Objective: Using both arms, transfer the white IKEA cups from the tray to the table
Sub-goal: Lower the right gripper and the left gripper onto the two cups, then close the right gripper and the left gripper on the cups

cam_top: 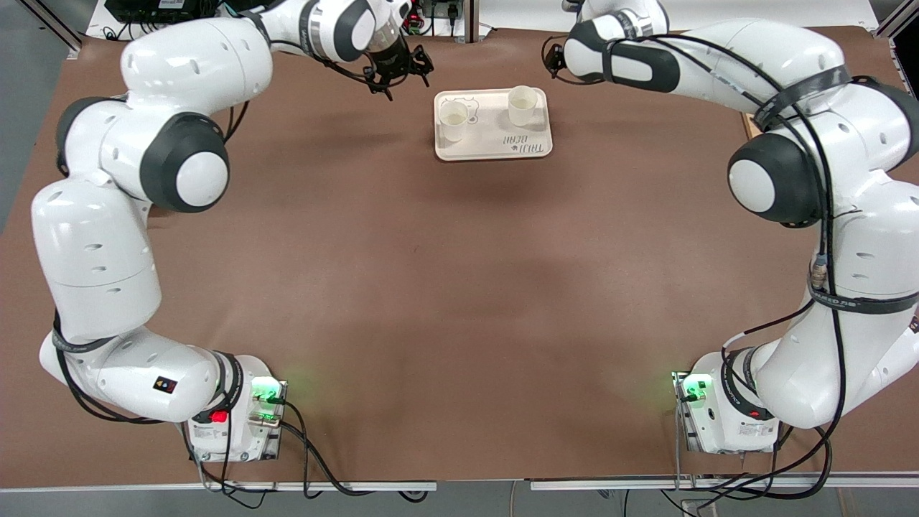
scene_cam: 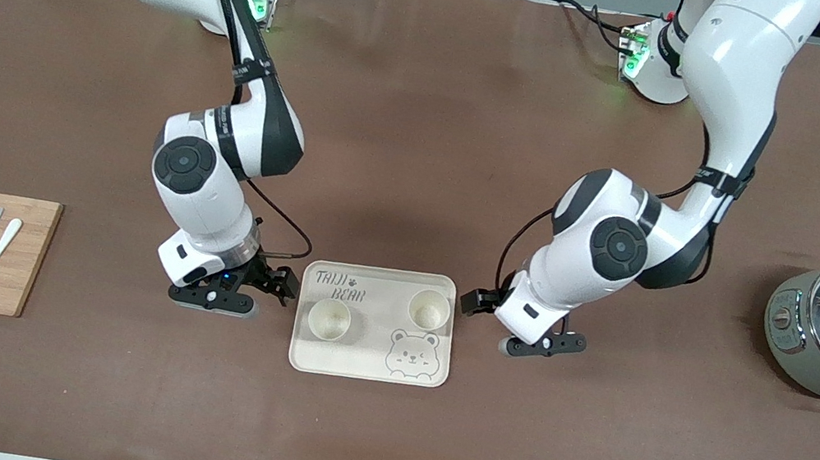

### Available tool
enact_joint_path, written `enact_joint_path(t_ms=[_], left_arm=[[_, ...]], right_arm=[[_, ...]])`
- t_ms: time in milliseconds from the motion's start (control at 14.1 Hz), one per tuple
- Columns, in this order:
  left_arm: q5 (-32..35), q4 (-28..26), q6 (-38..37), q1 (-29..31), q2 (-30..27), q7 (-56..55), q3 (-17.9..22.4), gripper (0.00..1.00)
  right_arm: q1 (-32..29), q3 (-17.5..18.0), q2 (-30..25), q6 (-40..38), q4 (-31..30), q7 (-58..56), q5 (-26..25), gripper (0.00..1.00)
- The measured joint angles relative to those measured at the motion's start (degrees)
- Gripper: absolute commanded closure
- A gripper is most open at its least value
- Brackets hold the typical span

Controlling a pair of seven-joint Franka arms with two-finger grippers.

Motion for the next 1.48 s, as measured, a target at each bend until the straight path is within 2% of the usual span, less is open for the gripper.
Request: enact_joint_path(t_ms=[354,990,1202,1343,1485], left_arm=[[0.0,0.9,5.6,-1.8,4.4,-0.2,0.0,0.0],[0.0,1.0,12.4,-4.3,10.0,-0.2,0.0,0.01],[0.0,1.0,12.6,-4.6,10.3,-0.2,0.0,0.53],[0.0,1.0,12.6,-4.6,10.3,-0.2,0.0,0.74],[0.0,1.1,12.7,-4.6,10.3,-0.2,0.0,0.86]], right_arm=[[1.0,0.0,4.2,4.5,0.3,0.0,0.0,0.0],[3.1,0.3,7.3,6.2,3.1,0.9,0.4,0.0],[3.3,1.1,9.6,7.2,4.6,2.3,0.4,0.0],[3.3,1.2,10.6,7.3,5.0,2.8,0.4,0.0],[3.4,1.3,11.5,7.6,5.5,2.9,0.4,0.0]])
